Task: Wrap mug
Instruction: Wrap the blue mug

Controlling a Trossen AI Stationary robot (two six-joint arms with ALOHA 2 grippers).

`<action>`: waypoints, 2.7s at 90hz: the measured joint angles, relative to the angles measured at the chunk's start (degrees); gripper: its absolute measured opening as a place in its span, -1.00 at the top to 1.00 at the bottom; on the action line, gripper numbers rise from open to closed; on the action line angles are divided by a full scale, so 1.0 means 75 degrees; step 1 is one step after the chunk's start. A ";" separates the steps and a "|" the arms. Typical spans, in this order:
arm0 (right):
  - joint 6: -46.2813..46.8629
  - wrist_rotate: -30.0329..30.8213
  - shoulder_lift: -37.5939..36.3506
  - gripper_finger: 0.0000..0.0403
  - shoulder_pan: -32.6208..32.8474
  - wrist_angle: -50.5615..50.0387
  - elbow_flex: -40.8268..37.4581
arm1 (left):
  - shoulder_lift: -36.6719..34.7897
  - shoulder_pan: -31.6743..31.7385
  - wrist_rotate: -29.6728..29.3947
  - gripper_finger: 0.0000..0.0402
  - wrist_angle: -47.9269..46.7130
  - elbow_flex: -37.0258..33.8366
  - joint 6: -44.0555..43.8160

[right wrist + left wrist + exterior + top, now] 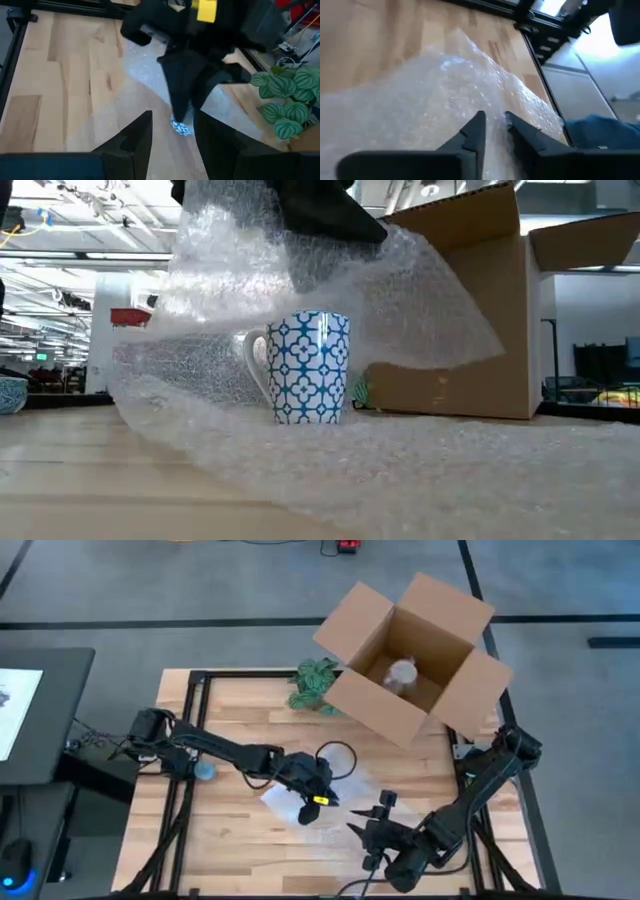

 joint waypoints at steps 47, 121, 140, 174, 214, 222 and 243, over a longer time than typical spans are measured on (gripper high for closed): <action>0.0042 -0.0430 -0.0003 0.34 -0.0158 0.0125 0.0000 | -0.1198 -0.0087 0.2233 -0.06 0.0520 0.0208 0.0044; 0.0067 -0.1562 0.0057 0.35 -0.1114 0.0453 0.0003 | -0.2200 0.0161 -0.0823 -0.06 -0.2645 0.0219 0.0041; -0.1248 -0.3332 0.0058 0.47 -0.2477 0.1730 0.0003 | -0.3472 -0.0317 -0.3243 -0.06 -0.6404 0.0219 -0.1123; -0.1817 -0.7245 0.1128 0.97 -0.4817 0.2050 0.0540 | -0.4317 -0.2395 -0.7336 -0.06 -0.9434 -0.0179 -0.4670; -0.2020 -0.7448 0.3531 1.00 -0.4959 -0.1334 0.3327 | -0.4237 -0.2904 -0.7410 -0.06 -0.9319 -0.1129 -0.5776; -0.2057 -0.7464 0.3783 1.00 -0.4992 -0.1554 0.3561 | -0.4245 -0.3036 -0.7421 -0.06 -0.9210 -0.1128 -0.5826; -0.2087 -0.7612 0.3850 1.00 -0.4989 -0.1691 0.3624 | -0.4240 -0.3334 -0.7495 -0.06 -0.9135 -0.1128 -0.5986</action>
